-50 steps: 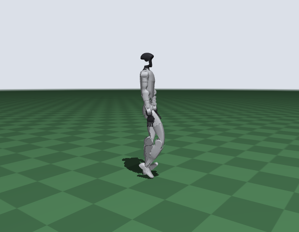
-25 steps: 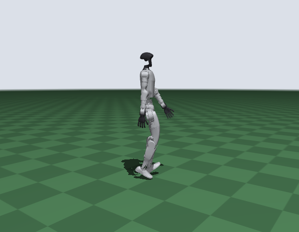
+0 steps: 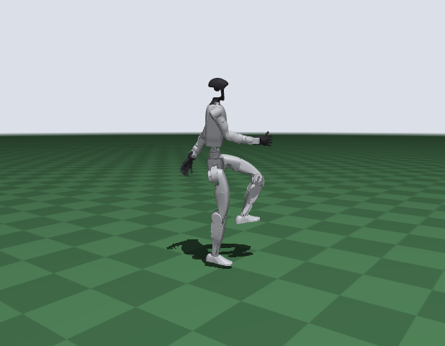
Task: In place motions
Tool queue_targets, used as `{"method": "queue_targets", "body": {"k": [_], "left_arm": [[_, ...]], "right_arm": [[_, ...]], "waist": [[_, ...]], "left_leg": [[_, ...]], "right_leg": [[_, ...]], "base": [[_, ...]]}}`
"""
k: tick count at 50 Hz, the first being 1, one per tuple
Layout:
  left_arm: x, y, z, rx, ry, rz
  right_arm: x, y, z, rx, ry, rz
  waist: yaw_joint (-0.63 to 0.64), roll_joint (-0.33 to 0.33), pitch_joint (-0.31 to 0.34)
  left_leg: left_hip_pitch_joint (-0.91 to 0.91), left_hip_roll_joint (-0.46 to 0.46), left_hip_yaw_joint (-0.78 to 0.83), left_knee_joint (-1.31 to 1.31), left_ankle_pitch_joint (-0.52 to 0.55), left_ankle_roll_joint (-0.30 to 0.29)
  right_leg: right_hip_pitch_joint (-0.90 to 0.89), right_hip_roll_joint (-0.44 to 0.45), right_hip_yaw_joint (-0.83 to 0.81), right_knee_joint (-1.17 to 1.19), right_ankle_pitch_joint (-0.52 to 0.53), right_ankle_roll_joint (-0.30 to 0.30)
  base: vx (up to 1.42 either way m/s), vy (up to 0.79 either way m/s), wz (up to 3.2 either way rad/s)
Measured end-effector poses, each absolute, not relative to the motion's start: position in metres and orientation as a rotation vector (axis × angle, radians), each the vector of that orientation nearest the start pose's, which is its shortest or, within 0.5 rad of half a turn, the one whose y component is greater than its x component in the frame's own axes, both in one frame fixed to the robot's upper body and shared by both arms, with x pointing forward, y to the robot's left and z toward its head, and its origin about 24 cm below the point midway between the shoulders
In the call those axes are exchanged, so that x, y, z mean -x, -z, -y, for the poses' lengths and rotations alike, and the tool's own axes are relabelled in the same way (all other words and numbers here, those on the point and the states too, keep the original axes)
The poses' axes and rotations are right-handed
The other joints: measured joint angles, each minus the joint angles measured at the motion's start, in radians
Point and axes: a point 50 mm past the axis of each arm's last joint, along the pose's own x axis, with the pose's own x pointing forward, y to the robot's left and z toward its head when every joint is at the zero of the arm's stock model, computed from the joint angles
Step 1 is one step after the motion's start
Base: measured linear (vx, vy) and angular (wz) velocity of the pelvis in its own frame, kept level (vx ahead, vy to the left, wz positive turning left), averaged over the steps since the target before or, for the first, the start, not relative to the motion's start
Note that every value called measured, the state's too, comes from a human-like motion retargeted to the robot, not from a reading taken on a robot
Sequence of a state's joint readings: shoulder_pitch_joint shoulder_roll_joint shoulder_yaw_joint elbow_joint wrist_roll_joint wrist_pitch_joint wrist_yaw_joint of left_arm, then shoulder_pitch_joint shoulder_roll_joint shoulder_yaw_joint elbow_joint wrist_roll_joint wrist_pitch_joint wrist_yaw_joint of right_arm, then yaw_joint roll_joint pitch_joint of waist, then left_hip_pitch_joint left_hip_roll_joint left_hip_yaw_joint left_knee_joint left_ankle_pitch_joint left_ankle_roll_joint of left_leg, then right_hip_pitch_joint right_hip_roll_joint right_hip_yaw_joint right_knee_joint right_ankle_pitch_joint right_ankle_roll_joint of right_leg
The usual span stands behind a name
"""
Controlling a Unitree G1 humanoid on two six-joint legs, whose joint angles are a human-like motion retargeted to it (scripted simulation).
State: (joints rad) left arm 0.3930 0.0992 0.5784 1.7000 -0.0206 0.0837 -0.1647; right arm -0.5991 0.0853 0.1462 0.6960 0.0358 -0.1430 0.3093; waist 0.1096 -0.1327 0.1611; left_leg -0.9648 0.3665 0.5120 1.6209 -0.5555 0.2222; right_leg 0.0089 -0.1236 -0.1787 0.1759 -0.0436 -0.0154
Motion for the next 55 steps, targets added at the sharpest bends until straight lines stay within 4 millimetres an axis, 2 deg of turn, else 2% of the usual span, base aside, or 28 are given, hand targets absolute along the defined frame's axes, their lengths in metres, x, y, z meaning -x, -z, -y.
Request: {"method": "queue_targets", "body": {"k": [3, 7, 8, 10, 12, 13, 15, 17, 18, 20, 23, 24, 25, 28, 30, 32, 33, 35, 38, 40, 42, 43, 45, 47, 48, 50, 52, 55], "left_arm": [[0.147, 0.151, -0.16, 0.595, -0.53, -1.884], [0.1, 0.167, -0.167, 0.446, -0.426, -1.792], [0.08, 0.172, -0.17, 0.375, -0.411, -1.751], [0.042, 0.178, -0.175, 0.266, -0.42, -1.669], [-0.015, 0.181, -0.173, 0.247, -0.396, -1.516], [-0.054, 0.179, -0.173, 0.267, -0.355, -1.403], [-0.137, 0.161, -0.173, 0.279, -0.199, -1.145], [-0.201, 0.133, -0.172, 0.243, -0.051, -0.958], [-0.237, 0.111, -0.174, 0.192, 0.029, -0.851], [-0.28, 0.077, -0.175, 0.08, 0.08, -0.69], [-0.305, 0.048, -0.17, -0.02, 0.048, -0.526], [-0.312, 0.038, -0.17, -0.043, 0.034, -0.471], [-0.319, 0.029, -0.171, -0.06, 0.021, -0.421], [-0.328, 0.013, -0.18, -0.065, -0.034, -0.349], [-0.323, 0.019, -0.184, -0.047, -0.036, -0.365], [-0.309, 0.037, -0.18, -0.029, -0.025, -0.438], [-0.3, 0.048, -0.178, -0.019, -0.02, -0.48], [-0.271, 0.078, -0.173, 0.008, -0.015, -0.615], [-0.198, 0.133, -0.167, 0.038, -0.007, -0.902], [-0.129, 0.164, -0.161, 0.084, -0.025, -1.139], [-0.064, 0.179, -0.161, 0.14, -0.083, -1.347], [-0.028, 0.182, -0.161, 0.179, -0.12, -1.467], [0.037, 0.178, -0.153, 0.278, -0.187, -1.705], [0.08, 0.171, -0.143, 0.419, -0.306, -1.852], [0.091, 0.168, -0.139, 0.492, -0.361, -1.877], [0.112, 0.162, -0.129, 0.644, -0.454, -1.885], [0.13, 0.157, -0.123, 0.692, -0.499, -1.899], [0.172, 0.141, -0.132, 0.639, -0.553, -1.995]], "right_arm": [[-0.318, -0.029, 0.037, 0.03, -0.606, -0.093], [-0.272, 0.039, 0.06, 0.071, -0.578, -0.33], [-0.251, 0.064, 0.073, 0.085, -0.573, -0.433], [-0.207, 0.104, 0.096, 0.096, -0.562, -0.63], [-0.158, 0.139, 0.123, 0.131, -0.549, -0.87], [-0.14, 0.151, 0.134, 0.165, -0.538, -0.983], [-0.098, 0.169, 0.164, 0.203, -0.444, -1.228], [-0.055, 0.176, 0.189, 0.171, -0.334, -1.434], [-0.025, 0.176, 0.202, 0.124, -0.263, -1.574], [0.035, 0.168, 0.219, 0.037, -0.14, -1.826], [0.11, 0.152, 0.231, -0.034, 0.112, -1.994], [0.128, 0.147, 0.23, -0.062, 0.188, -2.011], [0.142, 0.143, 0.228, -0.088, 0.252, -2.013], [0.151, 0.14, 0.23, -0.099, 0.324, -2.006], [0.154, 0.138, 0.234, -0.09, 0.353, -2.021], [0.154, 0.138, 0.234, -0.078, 0.35, -2.018], [0.151, 0.139, 0.234, -0.07, 0.344, -2.011], [0.135, 0.146, 0.232, -0.048, 0.303, -1.963], [0.095, 0.16, 0.222, 0.0, 0.176, -1.891], [0.059, 0.169, 0.212, 0.049, 0.066, -1.805], [0.019, 0.177, 0.195, 0.088, -0.068, -1.701], [-0.008, 0.18, 0.181, 0.099, -0.159, -1.624], [-0.082, 0.175, 0.148, 0.085, -0.344, -1.386], [-0.171, 0.144, 0.108, 0.073, -0.508, -1.044], [-0.207, 0.122, 0.093, 0.087, -0.565, -0.898], [-0.272, 0.062, 0.06, 0.145, -0.649, -0.572], [-0.298, 0.02, 0.037, 0.168, -0.666, -0.362], [-0.317, -0.024, 0.025, 0.116, -0.629, -0.14]], "waist": [[-0.049, 0.018, -0.075], [-0.129, 0.046, -0.167], [-0.149, 0.062, -0.189], [-0.178, 0.091, -0.227], [-0.255, 0.161, -0.254], [-0.284, 0.158, -0.25], [-0.366, 0.167, -0.134], [-0.387, 0.177, -0.056], [-0.399, 0.182, -0.027], [-0.459, 0.215, -0.011], [-0.489, 0.284, -0.062], [-0.492, 0.294, -0.068], [-0.495, 0.295, -0.065], [-0.503, 0.27, -0.043], [-0.498, 0.251, -0.056], [-0.479, 0.257, -0.095], [-0.465, 0.256, -0.108], [-0.426, 0.25, -0.15], [-0.354, 0.226, -0.159], [-0.358, 0.194, -0.195], [-0.329, 0.157, -0.222], [-0.311, 0.126, -0.265], [-0.258, 0.075, -0.305], [-0.193, 0.086, -0.17], [-0.178, 0.084, -0.119], [-0.199, 0.076, -0.009], [-0.161, 0.044, 0.032], [-0.057, 0.005, 0.036]], "left_leg": [[0.23, -0.107, -0.028, -0.248, 0.037, -0.086], [0.571, -0.356, -0.121, -0.786, 0.067, -0.092], [0.691, -0.423, -0.172, -1.0, -0.002, -0.099], [0.89, -0.46, -0.072, -1.279, -0.22, -0.043], [0.902, -0.413, -0.133, -1.426, -0.178, -0.056], [0.864, -0.403, -0.142, -1.424, -0.156, -0.074], [0.858, -0.395, -0.221, -1.404, -0.132, -0.056], [0.891, -0.412, -0.248, -1.421, -0.124, -0.023], [0.89, -0.419, -0.26, -1.423, -0.118, -0.005], [0.872, -0.402, -0.309, -1.424, -0.106, 0.006], [0.836, -0.363, -0.354, -1.437, -0.086, 0.007], [0.838, -0.349, -0.364, -1.445, -0.08, 0.0], [0.849, -0.338, -0.372, -1.455, -0.074, -0.007], [0.882, -0.336, -0.348, -1.479, -0.069, -0.015], [0.904, -0.345, -0.323, -1.504, -0.064, -0.024], [0.903, -0.342, -0.304, -1.529, -0.059, -0.04], [0.907, -0.343, -0.292, -1.537, -0.059, -0.045], [0.906, -0.359, -0.262, -1.551, -0.062, -0.056], [0.971, -0.345, -0.187, -1.522, -0.094, -0.088], [0.957, -0.385, -0.182, -1.457, -0.116, -0.085], [0.905, -0.397, -0.115, -1.318, -0.086, -0.075], [0.81, -0.394, -0.062, -1.176, -0.022, -0.063], [0.545, -0.302, 0.023, -0.789, 0.162, -0.038], [0.381, -0.221, -0.063, -0.548, 0.212, -0.024], [0.328, -0.163, -0.045, -0.434, 0.151, -0.016], [0.197, -0.055, -0.048, -0.219, 0.087, 0.013], [0.096, -0.015, -0.047, -0.082, 0.028, 0.039], [-0.066, 0.011, -0.081, 0.077, -0.032, 0.04]], "right_leg": [[0.007, -0.002, -0.053, -0.025, -0.007, 0.023], [0.024, 0.005, -0.132, -0.009, -0.044, 0.037], [0.019, 0.017, -0.15, 0.022, -0.061, 0.033], [-0.016, 0.039, -0.191, 0.109, -0.046, 0.019], [-0.167, 0.022, -0.295, 0.371, 0.129, -0.002], [-0.299, -0.023, -0.258, 0.558, 0.228, -0.012], [-0.49, -0.044, -0.174, 0.905, 0.266, -0.038], [-0.606, -0.09, -0.163, 1.138, 0.214, -0.08], [-0.716, -0.109, -0.131, 1.289, 0.182, -0.09], [-0.906, -0.11, -0.108, 1.474, 0.14, -0.09], [-1.093, -0.083, -0.148, 1.565, 0.107, -0.092], [-1.122, -0.08, -0.166, 1.569, 0.1, -0.093], [-1.135, -0.08, -0.181, 1.565, 0.093, -0.095], [-1.096, -0.076, -0.173, 1.514, 0.08, -0.082], [-1.011, -0.079, -0.149, 1.451, 0.077, -0.06], [-0.879, -0.083, -0.166, 1.337, 0.084, -0.053], [-0.82, -0.073, -0.168, 1.28, 0.093, -0.048], [-0.643, -0.018, -0.157, 1.082, 0.118, -0.024], [-0.296, 0.135, -0.072, 0.646, 0.192, 0.035], [-0.053, 0.169, -0.049, 0.245, 0.176, 0.119], [0.06, 0.104, -0.176, 0.084, -0.039, 0.047], [0.05, 0.067, -0.202, 0.03, -0.073, 0.017], [-0.027, 0.021, -0.124, -0.008, -0.054, 0.043], [-0.006, 0.045, -0.07, 0.006, -0.022, 0.058], [0.001, 0.044, -0.091, 0.009, -0.015, 0.047], [0.026, 0.087, -0.054, 0.004, -0.008, 0.013], [0.044, 0.072, -0.026, 0.006, -0.007, 0.003], [0.071, 0.054, -0.009, -0.015, 0.005, -0.027]], "base": [[0.13, 0.0, 0.69], [0.18, 0.05, 0.71], [0.14, 0.1, 0.63], [0.05, 0.1, 0.75], [-0.28, 0.14, 1.11], [-0.57, 0.23, 1.1], [-0.63, 0.25, 1.36], [-0.44, 0.24, 0.68], [-0.31, 0.22, 0.57], [-0.12, 0.13, 0.84], [0.22, -0.02, 0.59], [0.2, -0.11, 0.51], [0.0, -0.11, 0.24], [-0.08, -0.11, -0.25], [0.08, -0.13, -0.46], [0.1, -0.12, -0.47], [0.1, -0.09, -0.55], [0.17, -0.13, -0.79], [0.32, -0.17, -0.82], [0.41, -0.22, -0.01], [0.34, -0.23, -0.82], [0.18, -0.1, -0.98], [-0.05, 0.01, -0.89], [-0.38, 0.03, -1.11], [-0.52, 0.0, -0.71], [-0.5, -0.04, -0.18], [-0.11, -0.17, -0.76], [0.31, -0.17, -1.03]]}}
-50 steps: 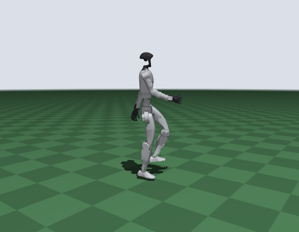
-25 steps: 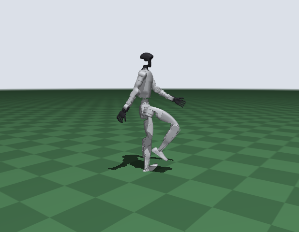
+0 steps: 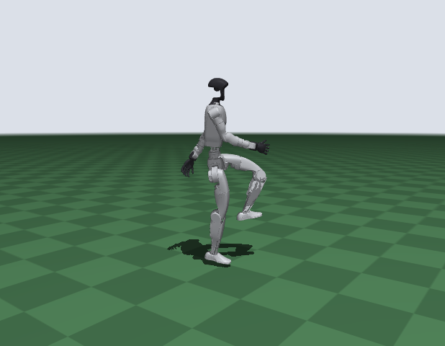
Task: In place motions
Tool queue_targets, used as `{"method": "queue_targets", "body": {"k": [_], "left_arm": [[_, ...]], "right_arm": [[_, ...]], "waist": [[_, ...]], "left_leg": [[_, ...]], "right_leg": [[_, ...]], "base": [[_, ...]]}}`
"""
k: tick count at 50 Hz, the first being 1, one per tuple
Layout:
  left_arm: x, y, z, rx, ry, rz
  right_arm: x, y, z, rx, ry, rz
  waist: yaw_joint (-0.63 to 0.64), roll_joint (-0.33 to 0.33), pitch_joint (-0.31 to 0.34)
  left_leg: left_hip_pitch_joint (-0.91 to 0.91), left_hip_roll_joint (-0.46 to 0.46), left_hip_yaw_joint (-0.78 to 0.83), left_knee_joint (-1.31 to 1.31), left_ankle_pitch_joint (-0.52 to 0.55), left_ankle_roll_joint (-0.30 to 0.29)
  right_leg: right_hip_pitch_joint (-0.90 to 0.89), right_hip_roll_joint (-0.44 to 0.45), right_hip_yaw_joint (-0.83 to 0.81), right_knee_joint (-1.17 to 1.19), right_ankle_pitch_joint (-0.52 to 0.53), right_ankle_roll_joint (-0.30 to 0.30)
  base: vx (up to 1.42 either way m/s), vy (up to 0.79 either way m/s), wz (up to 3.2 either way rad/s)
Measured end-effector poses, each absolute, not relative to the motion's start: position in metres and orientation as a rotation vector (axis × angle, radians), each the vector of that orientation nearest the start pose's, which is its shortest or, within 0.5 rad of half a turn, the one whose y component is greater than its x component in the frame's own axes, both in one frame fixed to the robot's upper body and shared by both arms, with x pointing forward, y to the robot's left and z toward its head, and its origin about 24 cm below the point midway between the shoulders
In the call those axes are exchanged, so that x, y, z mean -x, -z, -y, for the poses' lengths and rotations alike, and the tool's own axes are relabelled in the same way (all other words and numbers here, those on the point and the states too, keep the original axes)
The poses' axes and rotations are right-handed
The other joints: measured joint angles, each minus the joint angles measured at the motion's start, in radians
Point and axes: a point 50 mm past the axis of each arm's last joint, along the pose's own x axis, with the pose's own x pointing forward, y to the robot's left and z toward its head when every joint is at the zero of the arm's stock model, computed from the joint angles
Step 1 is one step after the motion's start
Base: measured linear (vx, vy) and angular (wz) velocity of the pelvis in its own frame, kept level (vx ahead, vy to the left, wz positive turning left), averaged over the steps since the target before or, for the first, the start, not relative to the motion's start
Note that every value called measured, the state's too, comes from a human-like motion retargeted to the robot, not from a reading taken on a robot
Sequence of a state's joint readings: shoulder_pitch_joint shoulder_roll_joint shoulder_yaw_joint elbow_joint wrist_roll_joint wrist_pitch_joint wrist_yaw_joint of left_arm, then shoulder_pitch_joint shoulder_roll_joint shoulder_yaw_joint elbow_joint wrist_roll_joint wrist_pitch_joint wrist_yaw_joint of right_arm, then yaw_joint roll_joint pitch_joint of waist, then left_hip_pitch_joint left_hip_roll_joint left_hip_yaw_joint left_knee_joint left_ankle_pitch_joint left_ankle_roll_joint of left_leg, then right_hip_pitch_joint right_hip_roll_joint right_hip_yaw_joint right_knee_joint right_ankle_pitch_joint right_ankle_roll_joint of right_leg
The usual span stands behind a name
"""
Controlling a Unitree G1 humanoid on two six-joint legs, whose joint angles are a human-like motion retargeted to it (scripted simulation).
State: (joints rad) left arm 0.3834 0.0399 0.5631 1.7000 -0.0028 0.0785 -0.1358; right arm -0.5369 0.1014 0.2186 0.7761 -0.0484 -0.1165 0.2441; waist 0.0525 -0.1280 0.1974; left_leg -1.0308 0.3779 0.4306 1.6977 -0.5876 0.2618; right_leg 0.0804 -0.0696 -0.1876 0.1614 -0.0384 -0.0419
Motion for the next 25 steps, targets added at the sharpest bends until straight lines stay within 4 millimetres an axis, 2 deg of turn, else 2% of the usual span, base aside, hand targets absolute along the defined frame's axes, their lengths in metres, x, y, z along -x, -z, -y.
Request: {"method": "queue_targets", "body": {"k": [3, 5, 7, 9, 14, 17, 18, 20, 22, 23, 25], "left_arm": [[0.196, 0.129, -0.138, 0.61, -0.615, -2.054], [0.192, 0.131, -0.142, 0.631, -0.651, -2.028], [0.177, 0.139, -0.144, 0.648, -0.65, -1.976], [0.157, 0.148, -0.146, 0.653, -0.619, -1.905], [0.101, 0.169, -0.155, 0.581, -0.463, -1.725], [0.063, 0.177, -0.166, 0.459, -0.373, -1.643], [0.052, 0.178, -0.17, 0.411, -0.354, -1.623], [0.031, 0.18, -0.176, 0.32, -0.313, -1.592], [0.002, 0.181, -0.178, 0.277, -0.256, -1.556], [-0.022, 0.181, -0.179, 0.271, -0.226, -1.513], [-0.077, 0.175, -0.182, 0.25, -0.196, -1.382]], "right_arm": [[-0.323, -0.036, 0.03, 0.06, -0.608, -0.086], [-0.326, -0.042, 0.031, 0.047, -0.608, -0.067], [-0.328, -0.045, 0.034, 0.05, -0.598, -0.056], [-0.326, -0.038, 0.038, 0.058, -0.583, -0.076], [-0.298, 0.011, 0.05, 0.086, -0.579, -0.242], [-0.259, 0.058, 0.071, 0.102, -0.558, -0.418], [-0.241, 0.075, 0.08, 0.1, -0.546, -0.492], [-0.197, 0.111, 0.102, 0.101, -0.514, -0.67], [-0.147, 0.143, 0.128, 0.127, -0.476, -0.888], [-0.128, 0.155, 0.139, 0.15, -0.451, -0.995], [-0.095, 0.17, 0.158, 0.175, -0.37, -1.203]], "waist": [[0.076, -0.011, -0.045], [0.083, -0.015, -0.045], [0.069, -0.002, -0.044], [0.035, 0.013, -0.07], [-0.064, 0.044, -0.162], [-0.126, 0.072, -0.223], [-0.14, 0.081, -0.243], [-0.182, 0.106, -0.286], [-0.238, 0.166, -0.312], [-0.267, 0.194, -0.305], [-0.288, 0.199, -0.226]], "left_leg": [[-0.075, 0.005, 0.008, 0.026, -0.021, 0.0], [-0.062, 0.001, 0.024, 0.02, -0.035, 0.0], [-0.019, -0.011, 0.033, -0.001, -0.029, 0.0], [0.059, -0.042, 0.043, -0.063, -0.011, -0.01], [0.387, -0.199, 0.002, -0.453, 0.048, -0.114], [0.651, -0.351, -0.074, -0.898, 0.075, -0.136], [0.744, -0.406, -0.117, -1.074, 0.01, -0.157], [0.925, -0.45, -0.061, -1.343, -0.185, -0.12], [0.974, -0.42, -0.09, -1.533, -0.121, -0.109], [0.959, -0.376, -0.116, -1.564, -0.088, -0.135], [0.95, -0.34, -0.137, -1.586, -0.056, -0.145]], "right_leg": [[-0.017, -0.02, -0.016, -0.01, 0.003, -0.014], [-0.018, -0.025, -0.016, -0.01, 0.004, -0.012], [-0.014, -0.028, -0.036, -0.018, 0.009, 0.003], [-0.022, -0.039, -0.06, -0.025, 0.014, 0.03], [-0.017, -0.042, -0.126, -0.041, -0.003, 0.068], [-0.012, -0.027, -0.177, -0.024, -0.031, 0.077], [-0.016, -0.017, -0.183, -0.005, -0.04, 0.075], [-0.03, 0.001, -0.219, 0.047, -0.034, 0.073], [-0.087, 0.028, -0.303, 0.16, 0.08, 0.064], [-0.169, 0.009, -0.341, 0.288, 0.181, 0.068], [-0.364, -0.022, -0.251, 0.612, 0.336, 0.057]], "base": [[0.25, -0.08, -0.41], [-0.05, 0.05, 0.16], [-0.12, 0.23, 0.56], [-0.04, 0.31, 0.89], [0.05, 0.08, 0.71], [0.09, 0.07, 0.61], [0.12, 0.1, 0.51], [0.11, 0.13, 0.78], [-0.2, 0.16, 1.05], [-0.58, 0.21, 0.87], [-0.7, 0.26, 0.49]]}}
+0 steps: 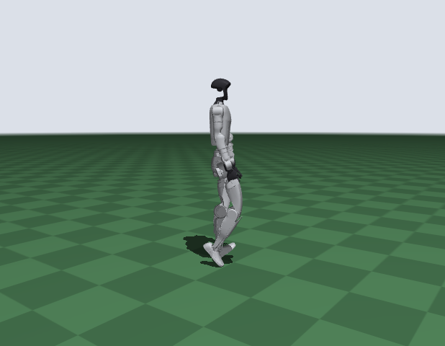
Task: In place motions
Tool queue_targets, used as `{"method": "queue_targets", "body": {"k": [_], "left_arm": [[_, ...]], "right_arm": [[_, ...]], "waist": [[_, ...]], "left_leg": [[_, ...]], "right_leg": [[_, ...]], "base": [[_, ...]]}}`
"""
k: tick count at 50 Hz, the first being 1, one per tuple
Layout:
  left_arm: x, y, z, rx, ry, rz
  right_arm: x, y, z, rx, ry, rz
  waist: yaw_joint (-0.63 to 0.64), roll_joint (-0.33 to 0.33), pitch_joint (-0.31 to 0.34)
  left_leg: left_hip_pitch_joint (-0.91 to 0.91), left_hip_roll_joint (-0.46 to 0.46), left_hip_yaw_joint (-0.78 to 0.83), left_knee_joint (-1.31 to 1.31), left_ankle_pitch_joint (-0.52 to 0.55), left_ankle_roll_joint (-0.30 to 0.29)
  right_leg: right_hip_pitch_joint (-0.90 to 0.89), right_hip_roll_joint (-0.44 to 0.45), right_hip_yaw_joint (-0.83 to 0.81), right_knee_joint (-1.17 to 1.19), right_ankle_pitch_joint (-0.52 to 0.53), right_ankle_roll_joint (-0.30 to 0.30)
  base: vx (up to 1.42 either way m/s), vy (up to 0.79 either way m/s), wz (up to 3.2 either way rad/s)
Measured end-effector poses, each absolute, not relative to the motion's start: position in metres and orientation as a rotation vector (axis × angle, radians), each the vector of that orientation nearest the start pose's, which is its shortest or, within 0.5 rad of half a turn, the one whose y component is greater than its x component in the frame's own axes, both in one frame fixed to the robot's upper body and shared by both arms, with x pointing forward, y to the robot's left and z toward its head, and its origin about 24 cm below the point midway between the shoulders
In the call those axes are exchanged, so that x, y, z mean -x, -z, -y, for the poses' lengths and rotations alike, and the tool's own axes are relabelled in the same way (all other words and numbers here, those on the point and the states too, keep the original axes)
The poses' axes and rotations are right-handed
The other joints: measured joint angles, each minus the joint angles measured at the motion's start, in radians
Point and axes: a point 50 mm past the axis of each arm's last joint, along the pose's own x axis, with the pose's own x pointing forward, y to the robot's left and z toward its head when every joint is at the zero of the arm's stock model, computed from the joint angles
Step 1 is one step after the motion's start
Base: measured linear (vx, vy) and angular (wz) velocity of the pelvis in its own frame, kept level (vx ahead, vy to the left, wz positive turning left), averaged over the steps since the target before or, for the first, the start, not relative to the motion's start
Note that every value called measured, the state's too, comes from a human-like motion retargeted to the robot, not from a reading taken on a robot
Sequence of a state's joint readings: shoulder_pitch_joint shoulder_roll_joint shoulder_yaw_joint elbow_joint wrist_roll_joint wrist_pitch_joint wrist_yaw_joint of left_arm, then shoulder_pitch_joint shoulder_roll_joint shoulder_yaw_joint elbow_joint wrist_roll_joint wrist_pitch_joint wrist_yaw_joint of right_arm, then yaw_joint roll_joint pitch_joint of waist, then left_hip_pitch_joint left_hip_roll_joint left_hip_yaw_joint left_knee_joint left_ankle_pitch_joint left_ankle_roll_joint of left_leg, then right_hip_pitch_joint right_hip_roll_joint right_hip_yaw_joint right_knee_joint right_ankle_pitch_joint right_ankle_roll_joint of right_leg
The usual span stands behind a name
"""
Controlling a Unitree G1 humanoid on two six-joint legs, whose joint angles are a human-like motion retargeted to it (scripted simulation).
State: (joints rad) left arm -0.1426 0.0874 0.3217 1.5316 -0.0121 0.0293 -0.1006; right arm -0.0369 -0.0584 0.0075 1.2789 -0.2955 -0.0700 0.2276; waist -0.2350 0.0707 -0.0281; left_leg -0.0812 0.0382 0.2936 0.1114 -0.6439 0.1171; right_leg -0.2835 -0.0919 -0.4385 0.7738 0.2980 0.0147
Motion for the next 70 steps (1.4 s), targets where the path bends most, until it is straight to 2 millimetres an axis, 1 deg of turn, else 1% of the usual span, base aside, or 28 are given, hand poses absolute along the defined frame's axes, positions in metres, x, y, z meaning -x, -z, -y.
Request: {"method": "queue_targets", "body": {"k": [2, 3, 5, 7, 10, 13, 18, 21, 23, 24, 25, 26, 27, 29, 31, 33, 34, 35, 37, 40, 45, 47, 50, 53, 56, 59, 66, 70], "left_arm": [[-0.129, 0.163, -0.184, 0.214, -0.164, -1.215], [-0.149, 0.156, -0.186, 0.195, -0.134, -1.149], [-0.186, 0.139, -0.195, 0.135, -0.033, -1.036], [-0.196, 0.132, -0.201, 0.077, -0.015, -0.994], [-0.201, 0.13, -0.196, -0.024, -0.041, -0.955], [-0.196, 0.132, -0.197, -0.031, -0.078, -0.929], [-0.143, 0.157, -0.18, 0.076, -0.032, -1.107], [-0.098, 0.172, -0.168, 0.129, -0.013, -1.272], [-0.066, 0.178, -0.163, 0.146, -0.019, -1.376], [-0.051, 0.18, -0.161, 0.153, -0.028, -1.421], [-0.036, 0.182, -0.16, 0.16, -0.039, -1.466], [-0.025, 0.182, -0.161, 0.169, -0.054, -1.494], [-0.014, 0.182, -0.162, 0.183, -0.068, -1.528], [0.004, 0.182, -0.158, 0.237, -0.083, -1.601], [0.005, 0.182, -0.152, 0.306, -0.114, -1.615], [0.0, 0.182, -0.151, 0.379, -0.171, -1.565], [0.0, 0.182, -0.154, 0.388, -0.187, -1.54], [0.0, 0.182, -0.157, 0.385, -0.196, -1.521], [0.012, 0.182, -0.165, 0.321, -0.163, -1.553], [0.025, 0.18, -0.171, 0.218, -0.037, -1.659], [0.033, 0.178, -0.178, 0.169, 0.137, -1.718], [0.034, 0.178, -0.178, 0.164, 0.145, -1.715], [0.036, 0.178, -0.174, 0.188, 0.099, -1.72], [0.039, 0.178, -0.17, 0.235, 0.069, -1.721], [0.04, 0.177, -0.172, 0.248, 0.068, -1.725], [0.04, 0.177, -0.177, 0.22, 0.073, -1.726], [0.033, 0.178, -0.179, 0.211, 0.041, -1.704], [0.027, 0.179, -0.177, 0.215, 0.04, -1.683]], "right_arm": [[-0.059, 0.176, 0.185, 0.143, -0.256, -1.392], [-0.041, 0.177, 0.198, 0.115, -0.204, -1.477], [0.008, 0.173, 0.215, 0.035, -0.115, -1.706], [0.042, 0.168, 0.22, 0.012, -0.056, -1.837], [0.084, 0.162, 0.218, -0.064, 0.093, -1.88], [0.095, 0.162, 0.212, -0.103, 0.108, -1.864], [0.091, 0.164, 0.209, -0.084, 0.033, -1.851], [0.068, 0.171, 0.2, -0.081, -0.009, -1.773], [0.051, 0.176, 0.193, -0.068, -0.032, -1.72], [0.042, 0.177, 0.19, -0.048, -0.05, -1.7], [0.033, 0.179, 0.187, -0.022, -0.071, -1.681], [0.027, 0.18, 0.185, 0.015, -0.106, -1.679], [0.021, 0.18, 0.183, 0.063, -0.149, -1.678], [0.003, 0.181, 0.183, 0.196, -0.26, -1.672], [-0.024, 0.18, 0.185, 0.314, -0.344, -1.613], [-0.055, 0.178, 0.184, 0.441, -0.404, -1.496], [-0.066, 0.177, 0.182, 0.486, -0.423, -1.439], [-0.074, 0.176, 0.18, 0.523, -0.44, -1.386], [-0.077, 0.175, 0.176, 0.532, -0.451, -1.336], [-0.065, 0.177, 0.169, 0.396, -0.444, -1.366], [-0.023, 0.181, 0.16, 0.025, -0.383, -1.51], [-0.009, 0.181, 0.165, 0.037, -0.348, -1.57], [0.008, 0.181, 0.176, 0.2, -0.318, -1.666], [0.018, 0.18, 0.182, 0.321, -0.361, -1.726], [0.02, 0.179, 0.183, 0.345, -0.483, -1.757], [0.015, 0.179, 0.18, 0.298, -0.558, -1.748], [-0.003, 0.18, 0.178, 0.349, -0.562, -1.674], [-0.009, 0.181, 0.173, 0.347, -0.577, -1.655]], "waist": [[-0.017, 0.008, 0.091], [-0.02, 0.011, 0.114], [-0.052, 0.031, 0.137], [-0.12, 0.047, 0.12], [-0.105, 0.082, 0.074], [-0.113, 0.075, 0.079], [-0.101, 0.062, 0.06], [-0.066, 0.039, 0.053], [-0.051, 0.009, 0.038], [-0.051, -0.012, 0.028], [-0.054, -0.037, 0.017], [-0.038, -0.06, 0.009], [-0.014, -0.085, -0.004], [0.051, -0.134, -0.031], [0.089, -0.142, -0.005], [0.11, -0.14, 0.028], [0.103, -0.138, 0.033], [0.089, -0.135, 0.034], [0.029, -0.121, 0.004], [0.006, -0.103, -0.017], [0.028, -0.116, -0.025], [0.039, -0.115, -0.03], [0.036, -0.108, -0.043], [0.043, -0.102, -0.055], [0.036, -0.104, -0.058], [-0.045, -0.1, -0.06], [-0.078, -0.103, -0.065], [-0.115, -0.105, -0.066]], "left_leg": [[0.037, -0.012, -0.03, -0.027, 0.011, 0.025], [0.044, -0.016, -0.037, -0.031, 0.014, 0.032], [0.029, -0.011, -0.063, -0.024, 0.017, 0.052], [-0.012, -0.012, -0.096, -0.018, 0.026, 0.062], [-0.053, 0.005, -0.109, -0.019, 0.04, 0.063], [-0.044, 0.008, -0.106, -0.021, 0.043, 0.059], [-0.007, 0.007, -0.039, -0.039, 0.035, 0.048], [0.032, -0.013, 0.008, -0.046, 0.02, 0.04], [0.05, -0.047, 0.02, -0.037, 0.002, 0.041], [0.052, -0.073, 0.017, -0.022, -0.012, 0.042], [0.053, -0.102, 0.011, -0.004, -0.029, 0.044], [0.057, -0.12, 0.029, 0.01, -0.04, 0.045], [0.056, -0.143, 0.05, 0.024, -0.047, 0.046], [0.041, -0.191, 0.083, 0.044, -0.045, 0.051], [0.041, -0.184, 0.107, 0.04, -0.027, 0.044], [0.046, -0.154, 0.159, 0.03, -0.021, 0.025], [0.051, -0.155, 0.163, 0.017, -0.021, 0.025], [0.058, -0.165, 0.156, 0.0, -0.021, 0.032], [0.049, -0.169, 0.109, -0.024, -0.006, 0.028], [0.035, -0.162, 0.076, -0.046, 0.014, 0.026], [0.048, -0.17, 0.068, -0.062, 0.03, 0.02], [0.055, -0.168, 0.079, -0.069, 0.03, 0.018], [0.058, -0.168, 0.079, -0.078, 0.031, 0.02], [0.056, -0.164, 0.087, -0.084, 0.033, 0.022], [0.053, -0.158, 0.086, -0.085, 0.038, 0.018], [0.054, -0.164, 0.008, -0.08, 0.043, 0.015], [0.052, -0.172, -0.015, -0.075, 0.044, 0.016], [0.049, -0.186, -0.052, -0.07, 0.048, 0.021]], "right_leg": [[-0.138, 0.005, 0.063, 0.295, -0.08, -0.04], [-0.196, -0.044, 0.048, 0.434, -0.125, -0.07], [-0.364, -0.09, 0.074, 0.7, -0.183, -0.081], [-0.505, -0.09, 0.094, 0.827, -0.209, -0.07], [-0.635, -0.086, 0.084, 0.909, -0.243, -0.07], [-0.625, -0.088, 0.075, 0.868, -0.256, -0.075], [-0.421, -0.015, 0.103, 0.547, -0.249, -0.033], [-0.165, 0.094, 0.177, 0.133, -0.191, 0.02], [0.026, 0.122, 0.218, -0.191, -0.122, 0.045], [0.114, 0.119, 0.223, -0.338, -0.18, 0.056], [0.201, 0.113, 0.224, -0.48, -0.285, 0.07], [0.253, 0.088, 0.123, -0.544, -0.339, 0.033], [0.289, 0.06, 0.067, -0.602, -0.37, 0.014], [0.288, 0.009, 0.137, -0.678, -0.336, 0.056], [0.29, -0.008, 0.146, -0.711, -0.306, 0.094], [0.3, -0.015, 0.071, -0.725, -0.298, 0.101], [0.297, -0.007, 0.086, -0.729, -0.297, 0.096], [0.292, 0.006, 0.129, -0.733, -0.297, 0.09], [0.28, 0.007, 0.101, -0.736, -0.298, 0.089], [0.277, 0.016, 0.068, -0.744, -0.299, 0.093], [0.286, 0.011, 0.056, -0.743, -0.302, 0.085], [0.289, 0.015, 0.062, -0.743, -0.304, 0.083], [0.29, 0.022, 0.061, -0.745, -0.306, 0.08], [0.285, 0.03, 0.072, -0.743, -0.307, 0.078], [0.282, 0.029, 0.07, -0.743, -0.304, 0.078], [0.277, 0.007, -0.008, -0.74, -0.293, 0.087], [0.278, 0.014, -0.037, -0.747, -0.293, 0.07], [0.279, 0.032, -0.075, -0.757, -0.295, 0.041]], "base": [[-0.48, 0.35, 0.41], [-0.22, 0.33, 0.39], [-0.09, 0.25, 0.5], [-0.01, 0.13, 0.61], [0.1, 0.06, 0.24], [0.08, 0.03, 0.04], [0.11, -0.01, -0.53], [0.16, -0.03, -0.58], [0.25, -0.1, -0.11], [0.29, -0.12, 0.31], [0.31, -0.14, 0.04], [0.33, -0.12, -0.37], [0.36, -0.06, -0.93], [0.2, 0.02, -0.68], [-0.18, 0.0, -0.5], [-0.2, -0.03, -0.8], [-0.05, -0.02, -0.37], [0.09, -0.01, 0.34], [0.14, -0.03, 0.85], [0.03, -0.12, 0.53], [0.05, -0.06, 0.12], [0.03, -0.04, -0.34], [0.03, -0.05, -0.08], [0.01, -0.05, -0.09], [0.01, -0.05, 0.09], [0.01, -0.04, 1.29], [-0.01, -0.02, 0.17], [0.02, -0.01, 0.43]]}}
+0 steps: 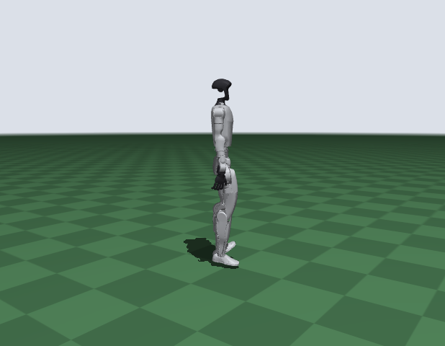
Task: In place motions
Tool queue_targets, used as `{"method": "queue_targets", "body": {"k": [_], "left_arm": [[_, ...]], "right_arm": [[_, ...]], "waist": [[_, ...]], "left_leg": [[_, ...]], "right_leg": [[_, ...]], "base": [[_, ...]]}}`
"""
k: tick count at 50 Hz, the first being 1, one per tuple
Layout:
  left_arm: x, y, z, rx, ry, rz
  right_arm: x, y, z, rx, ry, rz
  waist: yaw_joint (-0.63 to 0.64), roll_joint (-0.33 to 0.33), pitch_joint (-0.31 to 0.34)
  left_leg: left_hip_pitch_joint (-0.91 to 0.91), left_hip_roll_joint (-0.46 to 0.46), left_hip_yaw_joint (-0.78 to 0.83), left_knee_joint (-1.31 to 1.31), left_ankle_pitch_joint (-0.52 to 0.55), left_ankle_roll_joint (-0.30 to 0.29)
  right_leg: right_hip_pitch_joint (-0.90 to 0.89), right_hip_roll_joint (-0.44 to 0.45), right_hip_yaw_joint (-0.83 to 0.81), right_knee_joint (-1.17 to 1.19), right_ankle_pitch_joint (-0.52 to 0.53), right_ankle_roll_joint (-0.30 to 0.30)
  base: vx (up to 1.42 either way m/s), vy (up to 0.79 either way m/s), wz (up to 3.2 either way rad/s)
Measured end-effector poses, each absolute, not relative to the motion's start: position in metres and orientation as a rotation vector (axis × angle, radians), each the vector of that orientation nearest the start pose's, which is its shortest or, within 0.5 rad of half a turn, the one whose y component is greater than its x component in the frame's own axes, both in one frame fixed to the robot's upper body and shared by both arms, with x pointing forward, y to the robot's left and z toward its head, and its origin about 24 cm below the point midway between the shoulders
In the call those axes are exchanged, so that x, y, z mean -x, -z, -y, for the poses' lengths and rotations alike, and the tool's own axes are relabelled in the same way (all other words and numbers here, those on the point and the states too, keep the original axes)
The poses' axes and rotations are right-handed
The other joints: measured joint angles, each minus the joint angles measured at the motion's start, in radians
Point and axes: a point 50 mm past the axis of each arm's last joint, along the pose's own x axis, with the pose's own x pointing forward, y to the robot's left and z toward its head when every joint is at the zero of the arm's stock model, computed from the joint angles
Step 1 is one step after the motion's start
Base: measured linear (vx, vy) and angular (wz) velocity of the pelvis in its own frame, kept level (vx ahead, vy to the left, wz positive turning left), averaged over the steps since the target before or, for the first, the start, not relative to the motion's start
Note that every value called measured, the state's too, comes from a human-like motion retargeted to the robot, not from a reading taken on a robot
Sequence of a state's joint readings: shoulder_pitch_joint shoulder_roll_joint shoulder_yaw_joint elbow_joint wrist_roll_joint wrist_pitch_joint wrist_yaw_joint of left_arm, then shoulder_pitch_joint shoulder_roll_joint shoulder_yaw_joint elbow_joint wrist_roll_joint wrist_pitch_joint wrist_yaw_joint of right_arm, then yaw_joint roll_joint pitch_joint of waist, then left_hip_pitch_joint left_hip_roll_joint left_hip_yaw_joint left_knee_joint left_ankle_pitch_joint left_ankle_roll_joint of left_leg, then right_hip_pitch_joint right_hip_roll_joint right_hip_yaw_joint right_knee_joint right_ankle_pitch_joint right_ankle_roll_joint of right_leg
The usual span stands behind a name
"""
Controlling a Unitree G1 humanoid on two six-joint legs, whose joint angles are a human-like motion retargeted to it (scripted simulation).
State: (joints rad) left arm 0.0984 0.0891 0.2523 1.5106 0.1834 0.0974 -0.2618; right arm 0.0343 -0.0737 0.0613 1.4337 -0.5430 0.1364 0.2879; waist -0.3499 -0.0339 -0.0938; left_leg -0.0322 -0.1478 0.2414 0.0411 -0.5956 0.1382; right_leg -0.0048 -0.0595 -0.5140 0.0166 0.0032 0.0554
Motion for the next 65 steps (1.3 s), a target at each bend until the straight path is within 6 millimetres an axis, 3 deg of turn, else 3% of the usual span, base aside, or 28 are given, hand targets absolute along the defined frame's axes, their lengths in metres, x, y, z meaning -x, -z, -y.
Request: {"method": "queue_targets", "body": {"k": [10, 28, 45, 58, 62, 65], "left_arm": [[0.028, 0.179, -0.176, 0.183, 0.071, -1.691], [0.035, 0.179, -0.172, 0.206, 0.053, -1.712], [0.035, 0.179, -0.174, 0.211, 0.045, -1.705], [0.021, 0.18, -0.177, 0.136, 0.049, -1.669], [0.012, 0.181, -0.178, 0.115, 0.038, -1.642], [0.003, 0.181, -0.18, 0.086, 0.011, -1.614]], "right_arm": [[-0.009, 0.181, 0.17, 0.452, -0.665, -1.631], [0.001, 0.18, 0.175, 0.34, -0.561, -1.691], [-0.002, 0.181, 0.173, 0.386, -0.599, -1.674], [0.007, 0.18, 0.176, 0.283, -0.511, -1.713], [0.012, 0.18, 0.178, 0.24, -0.469, -1.723], [0.02, 0.179, 0.18, 0.202, -0.448, -1.739]], "waist": [[-0.001, -0.004, -0.014], [0.061, 0.006, -0.022], [0.066, 0.009, -0.016], [0.236, 0.007, 0.017], [0.26, 0.003, 0.032], [0.351, -0.004, 0.034]], "left_leg": [[0.015, -0.012, -0.004, -0.015, 0.0, -0.001], [0.029, 0.007, 0.094, -0.022, -0.006, -0.01], [0.035, 0.014, 0.112, -0.018, -0.007, -0.01], [-0.007, 0.033, 0.12, 0.016, 0.0, -0.005], [-0.052, 0.019, 0.008, 0.046, 0.033, -0.004], [-0.112, 0.028, -0.033, 0.072, 0.072, -0.031]], "right_leg": [[0.014, 0.023, 0.003, -0.018, -0.013, -0.02], [0.02, 0.045, 0.079, -0.018, -0.017, -0.034], [0.021, 0.055, 0.088, -0.018, -0.012, -0.045], [0.039, 0.015, 0.11, 0.047, -0.08, -0.016], [0.064, -0.01, 0.028, 0.071, -0.121, -0.007], [0.068, -0.052, 0.001, 0.111, -0.154, 0.026]], "base": [[0.0, 0.0, 0.02], [0.01, 0.0, -0.28], [0.0, 0.0, -0.03], [-0.1, 0.01, -0.02], [-0.26, -0.02, 1.39], [-0.36, -0.07, 1.06]]}}
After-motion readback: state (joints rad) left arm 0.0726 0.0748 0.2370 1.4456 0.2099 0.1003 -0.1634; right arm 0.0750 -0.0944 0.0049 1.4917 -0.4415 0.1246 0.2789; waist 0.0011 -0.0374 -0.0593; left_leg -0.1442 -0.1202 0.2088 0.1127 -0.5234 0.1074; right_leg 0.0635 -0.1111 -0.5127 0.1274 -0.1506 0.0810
